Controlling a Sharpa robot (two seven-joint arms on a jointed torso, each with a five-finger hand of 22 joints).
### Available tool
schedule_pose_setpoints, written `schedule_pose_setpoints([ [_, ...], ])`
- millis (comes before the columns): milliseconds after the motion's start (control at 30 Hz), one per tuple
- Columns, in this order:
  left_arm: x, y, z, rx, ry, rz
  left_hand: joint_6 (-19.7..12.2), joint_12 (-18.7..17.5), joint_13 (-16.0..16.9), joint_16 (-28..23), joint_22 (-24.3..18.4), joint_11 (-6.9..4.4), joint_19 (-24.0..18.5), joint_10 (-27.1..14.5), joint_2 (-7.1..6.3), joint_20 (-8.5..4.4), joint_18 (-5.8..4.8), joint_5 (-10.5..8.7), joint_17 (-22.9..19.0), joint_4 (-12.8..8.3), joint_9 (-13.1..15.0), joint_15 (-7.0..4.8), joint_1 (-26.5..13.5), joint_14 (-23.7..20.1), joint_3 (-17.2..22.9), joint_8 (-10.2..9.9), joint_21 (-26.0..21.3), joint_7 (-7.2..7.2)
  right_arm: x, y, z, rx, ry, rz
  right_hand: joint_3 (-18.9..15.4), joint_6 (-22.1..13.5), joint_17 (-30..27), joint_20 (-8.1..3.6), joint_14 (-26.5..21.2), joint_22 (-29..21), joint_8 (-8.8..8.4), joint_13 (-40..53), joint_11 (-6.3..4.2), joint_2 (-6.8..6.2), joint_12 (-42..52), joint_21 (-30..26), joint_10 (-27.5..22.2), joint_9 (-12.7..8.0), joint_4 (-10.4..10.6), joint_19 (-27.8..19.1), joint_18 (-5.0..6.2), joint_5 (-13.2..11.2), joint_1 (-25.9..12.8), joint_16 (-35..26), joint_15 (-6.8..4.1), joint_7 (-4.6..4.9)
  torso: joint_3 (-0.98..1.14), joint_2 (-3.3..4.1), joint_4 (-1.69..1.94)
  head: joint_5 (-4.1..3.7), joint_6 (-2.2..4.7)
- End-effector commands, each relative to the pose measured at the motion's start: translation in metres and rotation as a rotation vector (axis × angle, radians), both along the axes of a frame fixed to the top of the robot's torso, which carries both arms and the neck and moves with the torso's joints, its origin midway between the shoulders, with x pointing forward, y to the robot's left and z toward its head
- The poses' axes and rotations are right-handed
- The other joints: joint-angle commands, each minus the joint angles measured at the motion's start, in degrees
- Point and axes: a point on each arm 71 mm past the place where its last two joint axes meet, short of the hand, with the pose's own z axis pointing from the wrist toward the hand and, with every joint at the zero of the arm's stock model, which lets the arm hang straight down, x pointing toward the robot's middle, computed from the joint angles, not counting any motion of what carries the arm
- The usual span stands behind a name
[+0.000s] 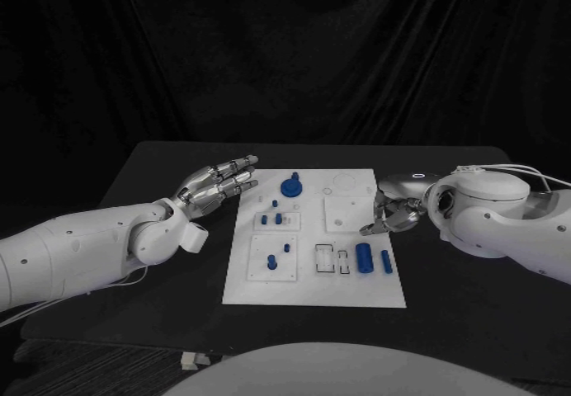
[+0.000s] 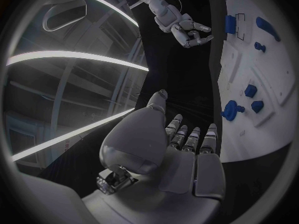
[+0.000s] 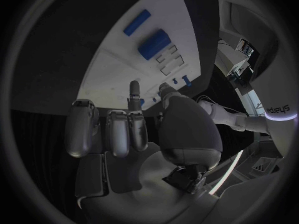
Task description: Assemble the parts on the task board
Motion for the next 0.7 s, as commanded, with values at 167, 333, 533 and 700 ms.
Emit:
schedule_pose_setpoints([
  [167,0.001,0.000,0.001,-0.009,-0.018,0.019,0.6,0.3,0.1,0.2,0.1,0.43,-0.1,0.1,-0.07,0.52,1.02,0.34,0.1,0.0,0.1,0.45,-0.7,0.2,-0.2,0.3,0.4,0.12,-0.002,-0.006,-0.015,-0.111,0.095,-0.132,0.1,8.3,9.5,-2.81,4.7,12.1,6.00,15.1,-3.01,-0.09,1.2,2.8,6.1,9.7,0.7,2.8,-0.78,-2.4,-11.5,-1.1,-3.13,-3.38,0.03,0.09,-0.01,-1.11,-0.01],
  [333,0.002,0.000,0.001,-0.010,-0.020,0.019,0.7,0.3,0.1,0.2,0.2,0.46,0.0,0.1,-0.05,0.57,1.03,0.36,0.1,0.0,0.1,0.47,-0.7,0.2,-0.1,0.3,0.4,0.14,-0.002,-0.003,-0.018,-0.107,0.101,-0.165,0.2,6.2,8.2,-3.78,4.6,11.9,12.29,15.1,-3.92,0.49,1.2,2.7,6.1,21.6,0.6,2.5,-0.69,-3.4,-12.3,-1.8,-4.13,-4.64,0.02,0.07,0.06,-1.11,-0.01],
  [533,0.002,0.001,0.001,-0.009,-0.020,0.020,0.8,0.3,0.1,0.2,0.2,0.56,0.0,0.2,0.01,0.64,1.03,0.43,0.1,0.0,0.1,0.49,-0.7,0.3,-0.1,0.4,0.4,0.22,-0.002,-0.001,-0.023,-0.090,0.098,-0.185,-0.7,3.1,6.8,-3.98,4.4,11.6,16.23,15.1,-4.46,3.82,1.2,1.9,6.1,31.2,0.6,2.2,-0.48,-2.1,-13.2,-2.5,-4.26,-4.93,0.00,0.05,0.06,-0.73,-0.01],
  [700,0.002,0.001,0.001,-0.009,-0.018,0.019,0.8,0.3,0.1,0.2,0.2,0.56,0.0,0.2,0.01,0.64,1.03,0.43,0.1,0.0,0.1,0.49,-0.7,0.3,-0.1,0.4,0.4,0.22,-0.003,0.001,-0.026,-0.068,0.110,-0.199,-1.4,2.3,6.5,-4.07,4.3,11.6,17.08,15.1,-4.62,4.38,1.2,1.7,6.1,34.3,0.5,2.1,-0.43,-1.9,-13.1,-2.7,-4.30,-5.02,-0.01,0.04,0.09,-0.83,-0.01],
])
